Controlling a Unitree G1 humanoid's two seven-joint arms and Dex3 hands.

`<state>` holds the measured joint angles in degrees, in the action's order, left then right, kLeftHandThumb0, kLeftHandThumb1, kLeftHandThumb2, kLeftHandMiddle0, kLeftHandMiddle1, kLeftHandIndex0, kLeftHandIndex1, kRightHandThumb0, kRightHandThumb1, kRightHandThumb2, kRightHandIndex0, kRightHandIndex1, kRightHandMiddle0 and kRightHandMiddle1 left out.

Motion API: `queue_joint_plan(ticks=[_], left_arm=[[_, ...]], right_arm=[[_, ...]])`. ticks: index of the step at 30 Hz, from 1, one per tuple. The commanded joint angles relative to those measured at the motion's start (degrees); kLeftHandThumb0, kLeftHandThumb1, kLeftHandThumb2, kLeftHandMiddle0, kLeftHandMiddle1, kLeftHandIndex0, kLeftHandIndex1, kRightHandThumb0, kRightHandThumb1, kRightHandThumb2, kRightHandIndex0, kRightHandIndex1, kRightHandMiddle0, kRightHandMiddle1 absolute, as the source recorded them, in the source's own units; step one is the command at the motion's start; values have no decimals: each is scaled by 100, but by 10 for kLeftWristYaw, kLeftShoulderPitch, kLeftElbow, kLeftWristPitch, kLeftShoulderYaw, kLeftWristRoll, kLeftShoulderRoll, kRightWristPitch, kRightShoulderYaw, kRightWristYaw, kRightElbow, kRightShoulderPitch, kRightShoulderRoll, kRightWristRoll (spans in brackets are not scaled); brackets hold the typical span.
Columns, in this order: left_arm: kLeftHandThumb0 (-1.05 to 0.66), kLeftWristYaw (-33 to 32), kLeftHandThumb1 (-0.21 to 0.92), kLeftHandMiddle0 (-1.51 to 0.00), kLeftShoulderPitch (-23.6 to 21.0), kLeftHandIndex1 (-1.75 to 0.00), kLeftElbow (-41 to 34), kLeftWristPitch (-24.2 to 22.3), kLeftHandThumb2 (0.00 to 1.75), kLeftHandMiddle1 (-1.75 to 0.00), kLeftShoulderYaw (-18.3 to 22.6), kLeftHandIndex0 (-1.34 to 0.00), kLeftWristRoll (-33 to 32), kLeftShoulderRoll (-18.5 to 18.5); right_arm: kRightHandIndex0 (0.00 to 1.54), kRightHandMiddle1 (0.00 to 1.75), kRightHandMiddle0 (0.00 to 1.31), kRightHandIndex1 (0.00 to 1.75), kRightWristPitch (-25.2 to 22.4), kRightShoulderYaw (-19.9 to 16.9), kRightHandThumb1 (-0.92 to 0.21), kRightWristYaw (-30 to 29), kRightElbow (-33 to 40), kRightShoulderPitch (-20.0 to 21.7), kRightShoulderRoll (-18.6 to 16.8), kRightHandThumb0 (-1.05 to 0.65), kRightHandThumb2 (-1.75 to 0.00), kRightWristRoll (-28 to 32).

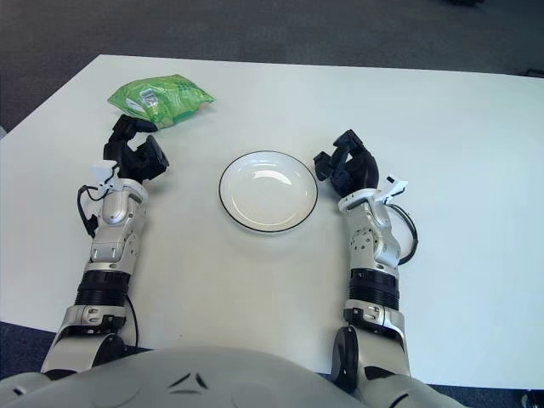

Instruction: Put the snack into the plate.

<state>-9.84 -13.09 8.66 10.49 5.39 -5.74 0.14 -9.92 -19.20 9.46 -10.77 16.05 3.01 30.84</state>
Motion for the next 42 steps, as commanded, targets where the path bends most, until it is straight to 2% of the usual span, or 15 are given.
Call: queue_joint_plan(ticks=[1, 10, 15, 18, 22, 26, 31, 38, 42], left_arm=[[-43, -6, 48, -109, 42, -175, 20, -1, 111, -175, -8, -48, 19, 17], [-43, -17, 47, -105, 42, -175, 7, -10, 112, -175, -16, -49, 72, -3], [-43, -33, 48, -103, 46, -175, -25, -35, 112, -175, -18, -49, 111, -13], [-44, -39, 46, -107, 45, -175, -89, -88, 114, -175, -27, -50, 147, -22], [-44, -30, 43, -109, 45, -175, -117, -122, 117, -175, -35, -52, 179, -42], [-44, -26, 43, -107, 20, -175, -130, -145, 117, -175, -39, -52, 230, -76], [-44, -37, 43, -110, -16, -175, -133, -143, 117, -175, -55, -52, 309, -118], [-44, -36, 44, -110, -40, -175, -156, -165, 116, -175, -71, -52, 373, -138], [-44, -26, 46, -109, -59, -175, -161, -162, 114, -175, -76, -50, 401, -161]], right_arm=[[125, 175, 68, 175, -14, 0, -23, -9, -25, -29, -18, -52, -142, 1], [126, 175, 68, 175, -13, 0, -23, -10, -27, -28, -19, -52, -142, -2], [126, 175, 68, 175, -12, 0, -23, -10, -28, -27, -20, -52, -142, -3], [126, 175, 69, 175, -11, -1, -23, -10, -31, -26, -20, -52, -142, -4], [126, 175, 69, 175, -6, -1, -23, -6, -33, -28, -21, -52, -142, -5], [126, 175, 69, 175, -3, -1, -23, -5, -37, -28, -22, -52, -143, -5], [126, 175, 69, 175, 1, -3, -23, -4, -43, -27, -24, -52, -143, -7], [126, 175, 69, 175, 4, -3, -23, -2, -49, -26, -24, -52, -142, -6], [126, 175, 69, 175, 5, -3, -23, -1, -50, -26, -24, -52, -142, -6]])
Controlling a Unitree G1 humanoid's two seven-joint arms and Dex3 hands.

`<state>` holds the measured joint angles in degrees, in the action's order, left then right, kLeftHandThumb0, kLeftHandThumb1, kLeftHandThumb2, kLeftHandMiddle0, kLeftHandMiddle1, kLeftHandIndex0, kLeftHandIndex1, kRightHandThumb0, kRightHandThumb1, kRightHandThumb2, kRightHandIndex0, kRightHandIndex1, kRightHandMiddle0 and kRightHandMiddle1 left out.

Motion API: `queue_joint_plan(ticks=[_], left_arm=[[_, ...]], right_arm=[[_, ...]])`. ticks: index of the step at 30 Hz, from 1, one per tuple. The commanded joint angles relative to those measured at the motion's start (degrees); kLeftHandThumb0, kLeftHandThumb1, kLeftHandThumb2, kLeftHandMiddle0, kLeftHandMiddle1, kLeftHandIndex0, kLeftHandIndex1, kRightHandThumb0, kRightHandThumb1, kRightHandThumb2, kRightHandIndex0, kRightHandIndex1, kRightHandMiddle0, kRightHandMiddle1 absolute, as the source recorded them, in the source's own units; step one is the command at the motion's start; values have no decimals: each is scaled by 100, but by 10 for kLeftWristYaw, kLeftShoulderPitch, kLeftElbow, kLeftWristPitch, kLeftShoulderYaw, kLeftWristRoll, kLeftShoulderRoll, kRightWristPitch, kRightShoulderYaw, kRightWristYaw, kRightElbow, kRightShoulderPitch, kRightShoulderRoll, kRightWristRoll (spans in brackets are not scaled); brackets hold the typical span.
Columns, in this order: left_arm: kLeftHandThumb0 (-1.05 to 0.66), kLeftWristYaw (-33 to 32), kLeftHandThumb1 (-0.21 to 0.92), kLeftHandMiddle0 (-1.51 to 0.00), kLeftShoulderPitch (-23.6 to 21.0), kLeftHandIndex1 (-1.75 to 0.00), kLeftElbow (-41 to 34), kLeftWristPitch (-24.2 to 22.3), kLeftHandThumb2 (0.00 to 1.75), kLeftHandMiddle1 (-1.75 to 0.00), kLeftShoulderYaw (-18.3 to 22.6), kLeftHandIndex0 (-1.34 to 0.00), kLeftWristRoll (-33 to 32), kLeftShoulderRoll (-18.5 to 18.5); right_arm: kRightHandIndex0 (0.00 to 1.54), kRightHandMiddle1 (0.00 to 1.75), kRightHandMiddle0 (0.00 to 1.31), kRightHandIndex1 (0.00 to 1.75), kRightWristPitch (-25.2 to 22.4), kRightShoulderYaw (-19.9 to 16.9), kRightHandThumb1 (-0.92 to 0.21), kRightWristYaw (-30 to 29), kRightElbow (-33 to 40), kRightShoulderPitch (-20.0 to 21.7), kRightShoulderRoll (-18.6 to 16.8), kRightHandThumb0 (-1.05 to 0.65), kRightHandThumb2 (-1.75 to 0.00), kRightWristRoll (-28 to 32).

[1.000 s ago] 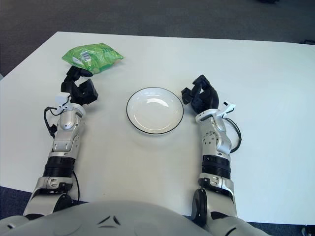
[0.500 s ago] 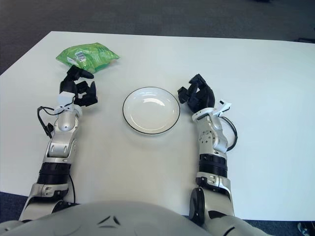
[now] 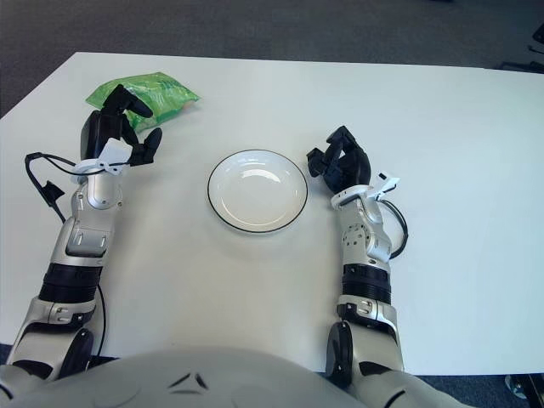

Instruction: Put the snack into the plate.

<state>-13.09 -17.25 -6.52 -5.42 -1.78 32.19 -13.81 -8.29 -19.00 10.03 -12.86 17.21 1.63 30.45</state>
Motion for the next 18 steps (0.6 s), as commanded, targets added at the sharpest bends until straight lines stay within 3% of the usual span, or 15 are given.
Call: queue_joint_plan(ticks=[1, 11, 18], left_arm=[[-43, 7, 46, -109, -21, -175, -8, 1, 113, -175, -5, -50, 25, -26], [-43, -15, 48, -113, -69, -175, 29, 42, 111, -175, -14, -48, 70, -72], [-44, -53, 46, -116, -122, -175, 70, 29, 114, -175, -31, -50, 141, -92]], right_arm=[[126, 175, 69, 175, -11, -5, -23, -7, -29, -38, -10, -52, -142, -2], [126, 175, 69, 175, -11, -5, -23, -5, -27, -39, -11, -52, -142, -1], [126, 175, 68, 175, -12, -5, -23, -8, -24, -41, -14, -52, -142, -1]])
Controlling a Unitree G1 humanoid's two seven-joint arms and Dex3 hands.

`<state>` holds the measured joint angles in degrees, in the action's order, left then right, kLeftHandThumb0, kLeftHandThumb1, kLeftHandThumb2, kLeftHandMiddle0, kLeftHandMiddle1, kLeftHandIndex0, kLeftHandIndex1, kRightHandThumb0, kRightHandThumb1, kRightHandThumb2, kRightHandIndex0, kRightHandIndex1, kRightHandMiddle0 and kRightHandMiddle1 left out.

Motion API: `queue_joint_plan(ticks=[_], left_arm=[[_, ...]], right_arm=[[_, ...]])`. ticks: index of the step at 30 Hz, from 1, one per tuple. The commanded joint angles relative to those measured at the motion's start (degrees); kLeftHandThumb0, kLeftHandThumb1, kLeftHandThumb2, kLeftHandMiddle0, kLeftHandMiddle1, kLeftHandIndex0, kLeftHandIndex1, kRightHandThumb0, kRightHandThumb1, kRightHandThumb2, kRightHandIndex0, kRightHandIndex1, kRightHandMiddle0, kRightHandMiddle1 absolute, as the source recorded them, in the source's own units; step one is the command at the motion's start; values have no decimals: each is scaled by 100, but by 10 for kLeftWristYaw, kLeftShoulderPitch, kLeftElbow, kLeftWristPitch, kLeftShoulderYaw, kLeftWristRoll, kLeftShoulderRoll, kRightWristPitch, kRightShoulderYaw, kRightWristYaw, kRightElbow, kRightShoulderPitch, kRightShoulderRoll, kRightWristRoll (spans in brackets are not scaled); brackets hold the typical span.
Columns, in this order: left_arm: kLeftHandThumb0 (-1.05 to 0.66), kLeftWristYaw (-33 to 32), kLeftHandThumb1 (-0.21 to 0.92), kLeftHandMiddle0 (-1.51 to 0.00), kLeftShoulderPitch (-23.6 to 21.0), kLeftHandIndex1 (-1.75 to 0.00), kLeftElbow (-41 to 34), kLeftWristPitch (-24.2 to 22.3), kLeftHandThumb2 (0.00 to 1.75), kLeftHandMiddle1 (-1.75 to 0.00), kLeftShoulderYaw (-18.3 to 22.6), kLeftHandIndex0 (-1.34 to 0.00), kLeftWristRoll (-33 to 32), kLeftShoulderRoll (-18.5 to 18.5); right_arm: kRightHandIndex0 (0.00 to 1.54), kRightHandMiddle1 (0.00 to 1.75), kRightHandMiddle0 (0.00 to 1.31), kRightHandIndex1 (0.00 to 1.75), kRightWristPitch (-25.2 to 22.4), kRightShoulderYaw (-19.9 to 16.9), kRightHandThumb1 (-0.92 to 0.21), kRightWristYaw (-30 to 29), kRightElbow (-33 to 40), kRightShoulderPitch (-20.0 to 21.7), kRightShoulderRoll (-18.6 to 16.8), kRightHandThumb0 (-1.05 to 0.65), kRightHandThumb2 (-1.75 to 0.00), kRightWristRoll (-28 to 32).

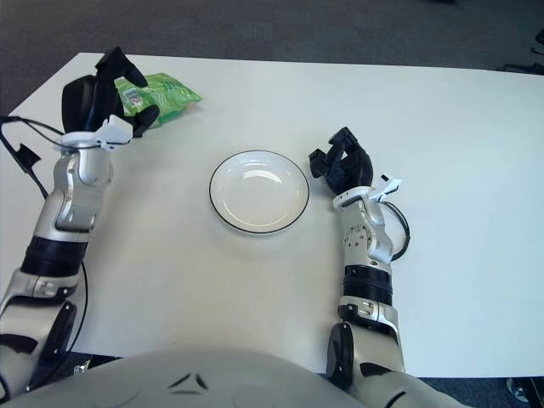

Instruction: Put the snack into the plate.

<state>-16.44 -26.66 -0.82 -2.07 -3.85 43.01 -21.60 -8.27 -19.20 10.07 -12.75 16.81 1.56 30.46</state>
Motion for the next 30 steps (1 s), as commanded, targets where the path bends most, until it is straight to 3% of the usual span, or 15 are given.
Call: queue_joint_plan(ticks=[1, 6, 11, 13, 14, 18, 19, 23, 27, 30], left_arm=[[-44, -23, 45, -116, -33, -175, 16, -6, 115, -175, -12, -51, 42, -17], [-44, -26, 45, -113, -69, -175, 48, -7, 115, -175, -27, -50, 77, -38], [-42, -21, 50, -85, -98, -175, 81, -4, 108, -175, -36, -46, 87, -52], [-18, -16, 42, -72, -110, -175, 96, -2, 117, -166, -42, -41, 88, -58], [-14, -18, 42, -70, -138, -175, 144, 8, 117, -164, -47, -40, 84, -63], [-4, -37, 65, -49, -212, -175, 287, 45, 85, -153, -64, -25, 72, -73], [-15, -40, 73, -43, -222, -175, 308, 51, 75, -150, -67, -24, 71, -75], [-32, -35, 88, -30, -245, -175, 349, 57, 57, -142, -81, -21, 73, -81], [-71, -19, 91, -20, -267, -138, 391, 62, 64, -135, -100, -4, 73, -91], [-82, -4, 92, -16, -283, -125, 423, 66, 70, -129, -115, -2, 74, -100]], right_arm=[[126, 175, 68, 175, -11, -3, -23, -10, -24, -38, -14, -52, -142, -2], [126, 175, 68, 175, -11, -2, -23, -14, -23, -38, -16, -52, -142, -4], [126, 175, 68, 175, -12, 0, -23, -16, -20, -38, -17, -52, -142, -4], [126, 175, 68, 175, -13, 0, -23, -16, -20, -38, -16, -52, -142, -3], [126, 175, 68, 175, -13, 1, -23, -15, -19, -38, -16, -52, -142, -3], [126, 175, 69, 175, -13, 3, -23, -15, -16, -42, -16, -52, -142, -4], [126, 175, 69, 175, -13, 3, -23, -15, -15, -42, -16, -52, -143, -4], [126, 175, 69, 175, -11, 4, -22, -17, -14, -43, -16, -52, -143, -6], [126, 175, 69, 175, -10, 4, -22, -18, -12, -45, -17, -52, -143, -7], [126, 175, 70, 175, -10, 4, -22, -16, -12, -45, -16, -52, -144, -7]])
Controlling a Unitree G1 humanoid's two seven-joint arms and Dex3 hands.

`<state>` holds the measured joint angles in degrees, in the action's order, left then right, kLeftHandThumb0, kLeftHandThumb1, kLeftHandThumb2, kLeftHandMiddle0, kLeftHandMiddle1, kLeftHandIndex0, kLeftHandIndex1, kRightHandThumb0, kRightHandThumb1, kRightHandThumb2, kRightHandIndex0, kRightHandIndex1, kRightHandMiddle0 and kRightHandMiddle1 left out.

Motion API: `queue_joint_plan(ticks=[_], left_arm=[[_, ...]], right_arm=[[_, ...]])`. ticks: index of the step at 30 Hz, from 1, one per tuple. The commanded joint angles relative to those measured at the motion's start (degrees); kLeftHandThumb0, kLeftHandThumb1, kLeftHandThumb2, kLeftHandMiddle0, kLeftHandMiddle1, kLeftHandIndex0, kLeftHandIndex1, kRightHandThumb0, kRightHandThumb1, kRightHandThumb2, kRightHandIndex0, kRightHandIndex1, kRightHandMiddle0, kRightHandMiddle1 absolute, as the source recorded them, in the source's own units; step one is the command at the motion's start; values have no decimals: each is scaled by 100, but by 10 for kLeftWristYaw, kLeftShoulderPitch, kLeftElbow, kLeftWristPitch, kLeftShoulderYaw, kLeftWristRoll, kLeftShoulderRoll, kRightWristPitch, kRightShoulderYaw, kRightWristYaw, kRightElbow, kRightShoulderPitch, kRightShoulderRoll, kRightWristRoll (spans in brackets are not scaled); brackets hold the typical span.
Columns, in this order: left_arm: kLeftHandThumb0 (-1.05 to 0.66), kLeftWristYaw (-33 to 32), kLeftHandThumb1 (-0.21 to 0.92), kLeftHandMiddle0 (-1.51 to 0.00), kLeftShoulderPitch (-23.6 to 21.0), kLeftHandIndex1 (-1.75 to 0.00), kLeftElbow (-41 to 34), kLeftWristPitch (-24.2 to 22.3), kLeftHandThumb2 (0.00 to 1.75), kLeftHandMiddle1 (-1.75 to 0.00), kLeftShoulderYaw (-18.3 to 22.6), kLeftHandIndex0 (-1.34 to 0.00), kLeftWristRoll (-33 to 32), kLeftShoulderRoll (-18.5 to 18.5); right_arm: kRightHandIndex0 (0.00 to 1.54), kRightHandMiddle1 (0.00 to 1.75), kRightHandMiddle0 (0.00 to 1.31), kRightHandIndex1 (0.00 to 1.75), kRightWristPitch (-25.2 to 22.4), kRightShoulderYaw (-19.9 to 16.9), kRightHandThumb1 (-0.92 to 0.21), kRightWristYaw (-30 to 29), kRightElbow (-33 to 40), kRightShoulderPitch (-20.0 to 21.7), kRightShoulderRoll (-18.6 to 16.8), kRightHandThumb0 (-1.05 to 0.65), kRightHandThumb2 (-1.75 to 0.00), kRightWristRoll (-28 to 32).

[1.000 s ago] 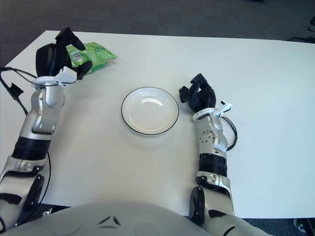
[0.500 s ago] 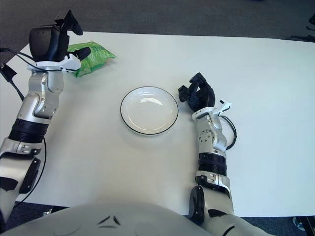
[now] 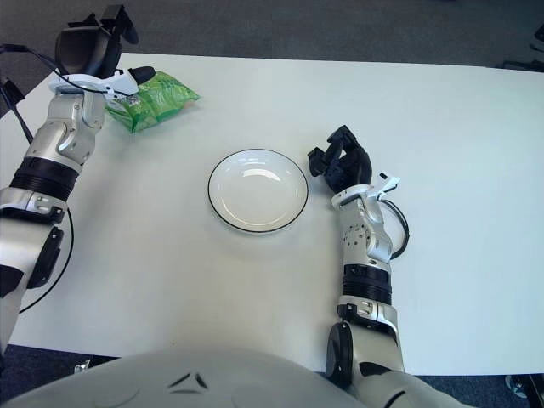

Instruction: Put the snack into the plate.

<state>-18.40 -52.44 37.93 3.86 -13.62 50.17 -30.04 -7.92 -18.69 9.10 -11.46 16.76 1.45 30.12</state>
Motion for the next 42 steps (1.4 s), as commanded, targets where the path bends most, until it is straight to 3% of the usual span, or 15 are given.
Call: queue_joint_plan(ticks=[1, 4, 9, 15, 30, 42], left_arm=[[-87, 20, 92, -13, -30, -117, 47, 9, 74, -122, -22, -1, 2, -18], [-94, 36, 92, -9, -49, -103, 91, 13, 82, -106, -38, 0, 4, -23], [-101, 63, 92, -4, -71, -81, 138, 14, 99, -62, -62, 0, 0, -24], [-104, 62, 92, -1, -90, -67, 203, 15, 113, -43, -85, 0, -4, -9], [-102, 64, 92, -5, -118, -55, 315, 3, 130, -32, -124, 0, -17, 35], [-100, 69, 92, -9, -87, -59, 357, -11, 134, -31, -131, 0, -49, 83]], right_arm=[[126, 175, 70, 175, -14, -1, -22, -6, -26, -45, -15, -52, -144, -3], [126, 175, 70, 175, -14, -1, -22, -4, -24, -46, -15, -52, -144, -1], [126, 175, 70, 175, -15, 0, -22, -3, -20, -49, -16, -52, -144, 1], [126, 175, 70, 175, -17, 0, -22, -3, -16, -51, -16, -52, -144, 2], [126, 175, 70, 175, -18, 2, -22, -9, -5, -57, -17, -52, -144, -3], [126, 175, 70, 175, -19, 5, -22, -11, 6, -64, -20, -52, -144, -5]])
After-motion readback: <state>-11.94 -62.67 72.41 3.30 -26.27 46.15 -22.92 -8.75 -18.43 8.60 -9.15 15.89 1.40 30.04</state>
